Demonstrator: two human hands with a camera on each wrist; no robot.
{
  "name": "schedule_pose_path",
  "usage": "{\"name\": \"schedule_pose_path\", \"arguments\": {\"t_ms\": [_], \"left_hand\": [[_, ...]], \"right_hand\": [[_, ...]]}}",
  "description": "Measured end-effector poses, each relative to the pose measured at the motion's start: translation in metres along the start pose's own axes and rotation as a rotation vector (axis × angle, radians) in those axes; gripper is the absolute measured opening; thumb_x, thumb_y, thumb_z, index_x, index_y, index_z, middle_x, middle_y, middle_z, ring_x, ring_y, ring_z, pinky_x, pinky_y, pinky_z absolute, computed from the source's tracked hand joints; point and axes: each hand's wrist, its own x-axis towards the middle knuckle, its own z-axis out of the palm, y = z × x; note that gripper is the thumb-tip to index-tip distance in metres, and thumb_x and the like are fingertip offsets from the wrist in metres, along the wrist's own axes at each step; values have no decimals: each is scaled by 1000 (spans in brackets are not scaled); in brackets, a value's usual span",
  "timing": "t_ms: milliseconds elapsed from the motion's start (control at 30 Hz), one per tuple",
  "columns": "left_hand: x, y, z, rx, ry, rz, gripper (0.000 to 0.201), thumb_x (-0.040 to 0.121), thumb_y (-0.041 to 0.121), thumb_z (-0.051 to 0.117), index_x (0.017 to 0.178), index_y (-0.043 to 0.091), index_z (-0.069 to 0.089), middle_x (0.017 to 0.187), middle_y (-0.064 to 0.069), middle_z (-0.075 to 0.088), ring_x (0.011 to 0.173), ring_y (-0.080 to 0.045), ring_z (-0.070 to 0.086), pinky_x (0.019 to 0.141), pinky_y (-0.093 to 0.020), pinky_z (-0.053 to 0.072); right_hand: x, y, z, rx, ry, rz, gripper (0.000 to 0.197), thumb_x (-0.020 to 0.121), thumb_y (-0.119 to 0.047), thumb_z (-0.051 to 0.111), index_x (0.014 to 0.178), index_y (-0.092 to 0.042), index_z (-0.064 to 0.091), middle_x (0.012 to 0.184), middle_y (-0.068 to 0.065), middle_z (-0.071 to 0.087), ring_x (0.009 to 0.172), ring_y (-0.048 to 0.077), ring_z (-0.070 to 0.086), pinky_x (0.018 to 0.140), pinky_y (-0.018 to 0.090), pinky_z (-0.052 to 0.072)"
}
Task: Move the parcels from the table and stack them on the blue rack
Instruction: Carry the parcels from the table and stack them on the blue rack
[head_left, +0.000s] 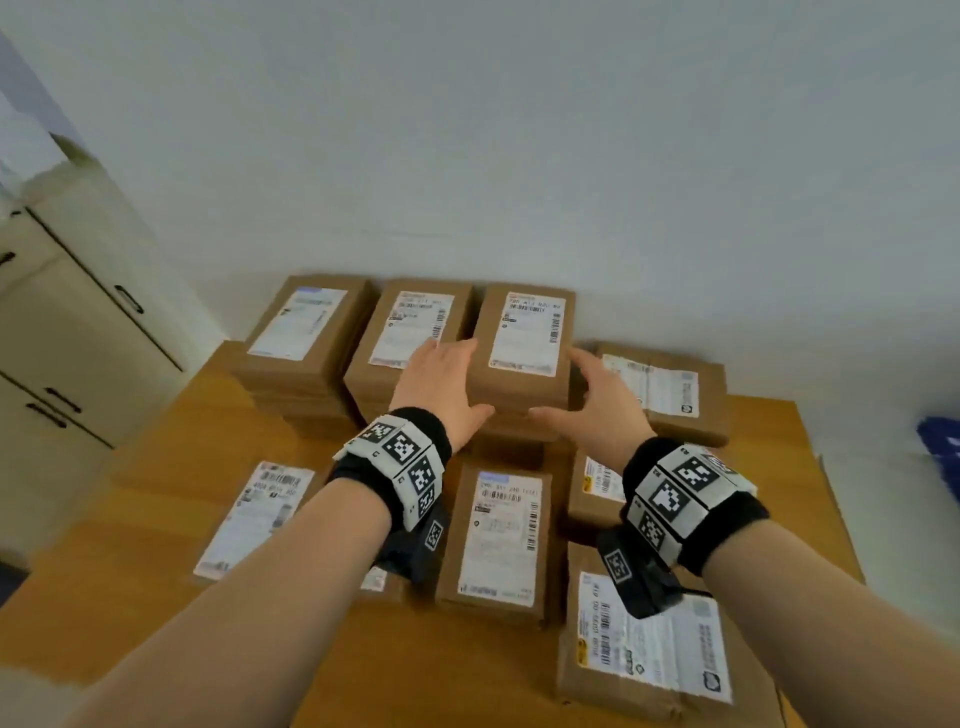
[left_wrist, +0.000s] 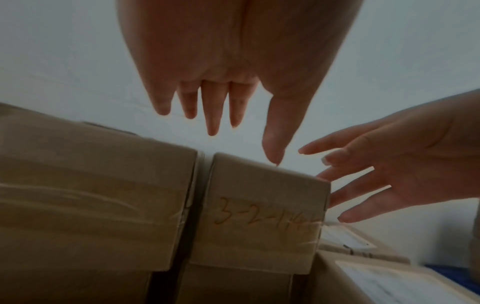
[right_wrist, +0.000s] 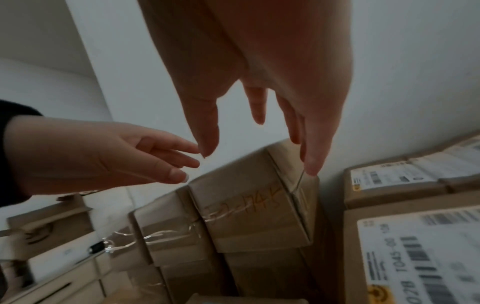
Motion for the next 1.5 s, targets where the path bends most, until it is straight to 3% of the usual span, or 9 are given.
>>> {"name": "schedule_pose_path", "arguments": {"t_ms": [100,267,367,533,633,900,1200,1367,1500], "left_hand": [[20,-11,5,80,-73,68,86,79,43,67,146,20,19,149,-4,33,143,-28,11,118,-43,10],[32,-17,11,69,-78,139,83,81,40,66,146,20,19,145,-3,40,143,-27,11,116,-44,8],[33,-16,9,30,-29,185,77,83,38,63,146,20,22,145,-2,40,143,-25,13,117,-42,9],[22,4,0,-99,12,236,69,87,35,60,145,19,26,147,-4,37,141,-25,19,115,-37,16],[6,29,-9,-175,35,293,68,86,32,61,144,21,26,146,-2,34,132,-21,35,106,-34,33],[-65,141,-28,-274,127,467,67,90,28,57,147,21,21,149,1,29,133,-15,33,104,-25,31],[-189,312,11,-293,110,652,65,93,29,53,148,19,20,153,-1,26,137,-15,29,109,-29,30],[-234,400,18,-329,47,756,65,92,28,54,148,18,21,153,-3,26,138,-17,29,112,-29,27],[-245,458,24,-361,-8,839,66,92,29,55,148,18,22,153,-1,25,136,-16,31,109,-26,25]], "right_hand": [[14,-3,17,-30,-17,96,87,77,-24,74,147,-26,23,143,2,40,129,20,41,104,38,41],[23,-8,30,-15,5,153,84,80,-16,72,148,-23,22,144,4,39,127,19,43,99,26,39],[21,-11,30,11,57,168,82,80,-16,71,147,-24,24,144,4,41,128,19,42,102,30,40],[3,-12,13,13,162,163,78,81,-19,71,146,-23,27,142,2,42,127,19,43,105,37,41],[-17,-13,-9,15,228,136,75,82,-19,70,145,-23,30,140,3,44,124,20,46,102,35,43],[-111,8,-107,11,420,30,71,82,-19,69,143,-25,33,137,0,48,118,15,48,87,19,38],[-283,91,-239,40,614,30,73,78,-14,72,141,-24,38,135,-1,49,121,15,47,95,26,41],[-358,119,-305,41,706,68,70,81,-11,68,142,-23,37,135,-2,48,108,4,43,75,5,35],[-386,142,-353,76,778,98,65,81,-10,63,140,-25,39,129,-1,49,103,8,47,67,5,34]]}}
